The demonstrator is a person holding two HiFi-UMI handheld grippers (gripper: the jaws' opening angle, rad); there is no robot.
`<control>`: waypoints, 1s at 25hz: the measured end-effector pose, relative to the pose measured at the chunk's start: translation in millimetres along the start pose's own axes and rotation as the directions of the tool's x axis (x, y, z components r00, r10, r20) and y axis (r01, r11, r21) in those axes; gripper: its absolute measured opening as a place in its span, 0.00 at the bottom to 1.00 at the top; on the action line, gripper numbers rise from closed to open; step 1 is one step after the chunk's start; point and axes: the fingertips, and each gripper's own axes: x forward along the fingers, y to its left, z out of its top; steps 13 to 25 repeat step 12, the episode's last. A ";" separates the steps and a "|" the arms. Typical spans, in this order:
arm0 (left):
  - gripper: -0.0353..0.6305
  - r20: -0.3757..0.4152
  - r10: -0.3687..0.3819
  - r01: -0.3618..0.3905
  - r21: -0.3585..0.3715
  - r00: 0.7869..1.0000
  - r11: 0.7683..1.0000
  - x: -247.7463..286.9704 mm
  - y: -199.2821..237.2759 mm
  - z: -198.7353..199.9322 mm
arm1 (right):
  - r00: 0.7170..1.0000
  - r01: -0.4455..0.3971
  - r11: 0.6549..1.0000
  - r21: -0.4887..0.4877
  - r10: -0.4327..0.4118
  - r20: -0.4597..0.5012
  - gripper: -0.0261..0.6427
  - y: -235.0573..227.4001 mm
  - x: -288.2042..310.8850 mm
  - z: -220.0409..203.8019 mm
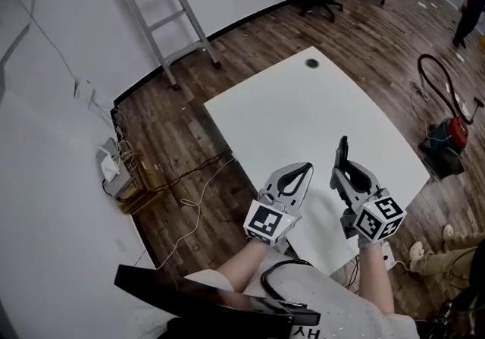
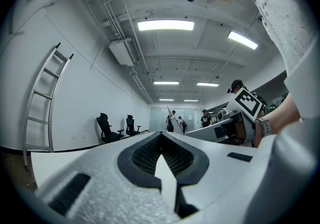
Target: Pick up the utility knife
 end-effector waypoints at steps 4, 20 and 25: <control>0.06 0.008 0.033 -0.033 -0.005 0.999 0.999 -5.1 23.2 2.0 | 1.000 -0.020 1.000 -0.019 0.020 -0.014 0.25 6.9 21.8 0.2; 0.06 0.005 0.050 -0.050 0.004 0.999 0.999 -8.0 24.7 2.6 | 0.998 -0.049 0.998 -0.038 0.048 -0.027 0.25 12.7 29.4 0.5; 0.06 0.005 0.050 -0.050 0.004 0.999 0.999 -8.0 24.7 2.6 | 0.998 -0.049 0.998 -0.038 0.048 -0.027 0.25 12.7 29.4 0.5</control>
